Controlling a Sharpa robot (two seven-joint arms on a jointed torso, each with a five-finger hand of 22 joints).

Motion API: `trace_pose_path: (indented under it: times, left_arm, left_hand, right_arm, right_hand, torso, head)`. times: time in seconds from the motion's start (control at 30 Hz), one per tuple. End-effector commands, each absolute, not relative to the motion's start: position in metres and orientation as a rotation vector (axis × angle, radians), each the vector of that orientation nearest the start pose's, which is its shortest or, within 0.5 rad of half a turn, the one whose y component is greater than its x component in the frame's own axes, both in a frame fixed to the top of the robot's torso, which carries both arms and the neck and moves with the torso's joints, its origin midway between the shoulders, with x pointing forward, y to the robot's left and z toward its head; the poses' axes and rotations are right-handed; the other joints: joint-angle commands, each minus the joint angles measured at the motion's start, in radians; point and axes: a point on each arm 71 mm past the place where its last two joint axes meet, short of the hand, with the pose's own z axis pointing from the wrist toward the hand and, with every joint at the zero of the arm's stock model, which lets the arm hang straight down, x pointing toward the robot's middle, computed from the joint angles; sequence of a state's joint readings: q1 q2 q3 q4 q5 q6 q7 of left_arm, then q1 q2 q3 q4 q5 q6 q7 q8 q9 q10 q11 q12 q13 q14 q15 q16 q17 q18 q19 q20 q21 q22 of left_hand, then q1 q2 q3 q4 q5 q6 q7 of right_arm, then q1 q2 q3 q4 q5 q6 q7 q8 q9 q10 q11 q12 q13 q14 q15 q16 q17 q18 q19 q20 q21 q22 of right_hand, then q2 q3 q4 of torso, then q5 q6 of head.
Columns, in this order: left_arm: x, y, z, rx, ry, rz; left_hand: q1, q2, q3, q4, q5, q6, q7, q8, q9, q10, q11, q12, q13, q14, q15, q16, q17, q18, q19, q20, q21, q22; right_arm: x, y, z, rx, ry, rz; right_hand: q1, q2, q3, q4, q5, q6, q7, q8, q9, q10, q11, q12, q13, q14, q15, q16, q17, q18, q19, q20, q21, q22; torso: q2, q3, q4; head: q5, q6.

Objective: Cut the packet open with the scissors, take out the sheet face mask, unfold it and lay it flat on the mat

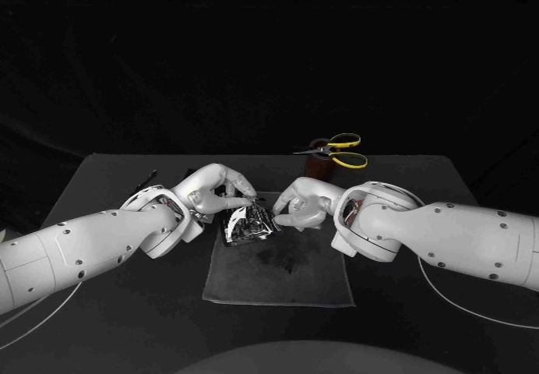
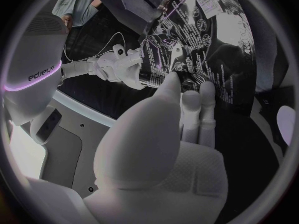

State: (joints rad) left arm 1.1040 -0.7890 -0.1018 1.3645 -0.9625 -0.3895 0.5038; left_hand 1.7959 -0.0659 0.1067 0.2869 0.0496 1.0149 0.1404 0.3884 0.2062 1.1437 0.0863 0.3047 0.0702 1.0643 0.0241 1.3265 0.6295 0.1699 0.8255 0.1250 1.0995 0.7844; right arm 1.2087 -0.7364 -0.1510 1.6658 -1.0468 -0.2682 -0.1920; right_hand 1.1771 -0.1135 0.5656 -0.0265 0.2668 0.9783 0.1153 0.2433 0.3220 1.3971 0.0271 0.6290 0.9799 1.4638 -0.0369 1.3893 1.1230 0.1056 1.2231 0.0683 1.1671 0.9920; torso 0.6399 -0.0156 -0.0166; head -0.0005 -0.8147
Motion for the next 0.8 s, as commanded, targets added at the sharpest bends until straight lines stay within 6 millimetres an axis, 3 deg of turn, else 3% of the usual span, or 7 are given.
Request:
trace_pose_path:
  times: [0.03,0.8]
  left_arm:
    - [0.473,0.204,-0.237,-0.059,1.552,-1.232]
    - [0.472,0.201,-0.237,-0.061,1.560,-1.244]
  left_hand:
    - [-0.004,-0.004,0.005,0.002,-0.002,0.003,0.007,-0.007,-0.001,0.005,-0.002,-0.005,0.001,0.005,0.000,0.006,0.001,0.012,0.000,0.005,0.006,0.001]
    - [-0.006,-0.004,0.006,0.002,-0.002,0.003,0.007,-0.007,-0.001,0.006,-0.002,-0.006,0.001,0.005,0.000,0.005,-0.003,0.012,0.002,0.005,0.007,0.002]
  right_arm:
    - [0.431,-0.114,-0.220,0.055,2.015,0.936]
    - [0.442,-0.109,-0.219,0.099,1.955,0.941]
  right_hand:
    - [0.003,-0.010,-0.001,-0.006,-0.004,0.004,0.001,0.004,0.001,-0.003,-0.003,-0.007,-0.003,0.027,-0.008,0.002,0.000,0.019,0.004,-0.002,-0.006,-0.002]
    - [-0.057,-0.011,-0.036,0.044,-0.051,-0.006,0.005,-0.009,-0.001,0.007,0.002,0.022,0.019,0.031,-0.003,0.011,0.015,0.018,0.010,0.002,-0.007,0.007]
  torso:
    - [0.000,-0.0003,0.0008]
    - [0.001,-0.0011,0.0012]
  head:
    - [-0.001,0.000]
    - [-0.001,0.002]
